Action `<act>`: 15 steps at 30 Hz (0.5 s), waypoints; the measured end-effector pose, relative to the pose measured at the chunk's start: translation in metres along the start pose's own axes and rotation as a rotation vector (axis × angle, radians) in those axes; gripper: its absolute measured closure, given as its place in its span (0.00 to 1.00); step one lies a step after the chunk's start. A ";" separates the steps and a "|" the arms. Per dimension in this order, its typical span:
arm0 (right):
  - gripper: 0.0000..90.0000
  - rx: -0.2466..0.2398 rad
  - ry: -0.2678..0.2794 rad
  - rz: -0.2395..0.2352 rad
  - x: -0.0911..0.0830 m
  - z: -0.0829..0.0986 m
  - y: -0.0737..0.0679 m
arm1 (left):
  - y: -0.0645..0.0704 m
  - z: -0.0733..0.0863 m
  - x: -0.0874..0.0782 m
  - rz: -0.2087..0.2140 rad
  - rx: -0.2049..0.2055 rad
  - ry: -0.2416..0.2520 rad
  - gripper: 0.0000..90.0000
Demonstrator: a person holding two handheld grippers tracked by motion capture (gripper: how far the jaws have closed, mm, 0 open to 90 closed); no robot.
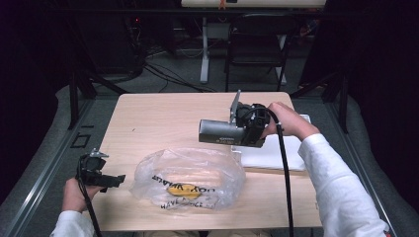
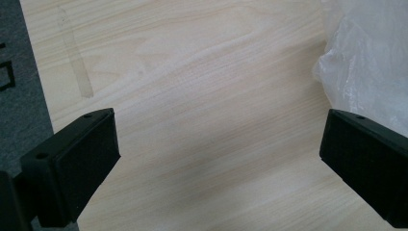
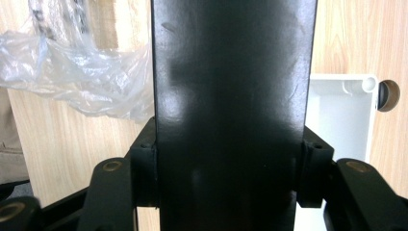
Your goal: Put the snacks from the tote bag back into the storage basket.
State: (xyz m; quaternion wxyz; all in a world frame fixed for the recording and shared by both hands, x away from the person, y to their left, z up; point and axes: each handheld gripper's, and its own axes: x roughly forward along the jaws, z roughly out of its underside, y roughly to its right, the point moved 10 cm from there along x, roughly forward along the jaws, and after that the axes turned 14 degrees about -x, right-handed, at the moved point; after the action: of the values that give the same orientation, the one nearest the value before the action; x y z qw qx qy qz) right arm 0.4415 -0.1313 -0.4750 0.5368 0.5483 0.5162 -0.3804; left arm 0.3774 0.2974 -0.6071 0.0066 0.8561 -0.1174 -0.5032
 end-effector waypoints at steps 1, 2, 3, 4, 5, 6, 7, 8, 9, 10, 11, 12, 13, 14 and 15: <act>0.47 0.001 -0.001 0.001 -0.001 0.002 0.000 | 0.000 0.000 0.000 0.001 -0.001 0.001 0.00; 0.47 0.005 -0.003 0.002 -0.001 0.005 0.000 | 0.000 0.000 0.000 0.001 -0.004 0.001 0.00; 0.47 0.002 -0.008 0.005 -0.002 0.007 0.001 | 0.000 0.000 0.000 0.001 -0.003 0.001 0.00; 0.47 0.005 -0.012 0.002 -0.003 0.009 0.001 | 0.000 0.000 0.000 0.000 -0.002 0.000 0.00; 0.47 0.008 -0.009 0.005 -0.004 0.011 0.002 | 0.000 0.000 0.000 -0.001 0.001 0.000 0.00; 0.47 0.013 -0.006 0.007 -0.004 0.013 0.002 | 0.000 0.000 0.000 -0.001 0.001 0.000 0.00; 0.47 0.009 -0.012 0.007 -0.005 0.016 0.003 | 0.000 0.000 0.000 -0.001 0.001 0.000 0.00; 0.47 0.018 -0.005 0.007 -0.005 0.018 0.003 | 0.000 0.000 0.000 -0.001 0.000 0.000 0.00; 0.47 0.020 -0.003 0.010 -0.005 0.020 0.004 | 0.000 0.000 0.000 -0.001 0.000 -0.001 0.00; 0.47 0.020 -0.004 0.011 -0.005 0.022 0.004 | 0.000 0.000 0.000 -0.003 0.000 -0.001 0.00; 0.47 0.022 -0.007 0.010 -0.006 0.024 0.005 | 0.000 0.000 0.000 -0.002 -0.001 0.000 0.00; 0.47 0.023 -0.005 0.010 -0.005 0.026 0.005 | 0.000 0.000 0.000 -0.002 -0.001 0.000 0.00; 0.47 0.027 -0.003 0.014 -0.005 0.028 0.006 | 0.000 0.000 0.000 -0.003 0.000 0.000 0.00; 0.47 0.029 -0.008 0.010 -0.004 0.031 0.006 | 0.000 0.000 0.000 -0.002 0.000 0.001 0.00; 0.47 0.031 -0.006 0.016 -0.004 0.033 0.006 | 0.000 0.000 0.000 -0.003 0.001 0.000 0.00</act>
State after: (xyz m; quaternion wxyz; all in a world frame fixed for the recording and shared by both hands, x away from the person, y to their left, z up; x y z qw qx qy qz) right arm 0.4516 -0.1635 -0.4745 0.5325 0.5598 0.5042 -0.3857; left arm 0.3777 0.2971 -0.6072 0.0057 0.8564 -0.1164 -0.5031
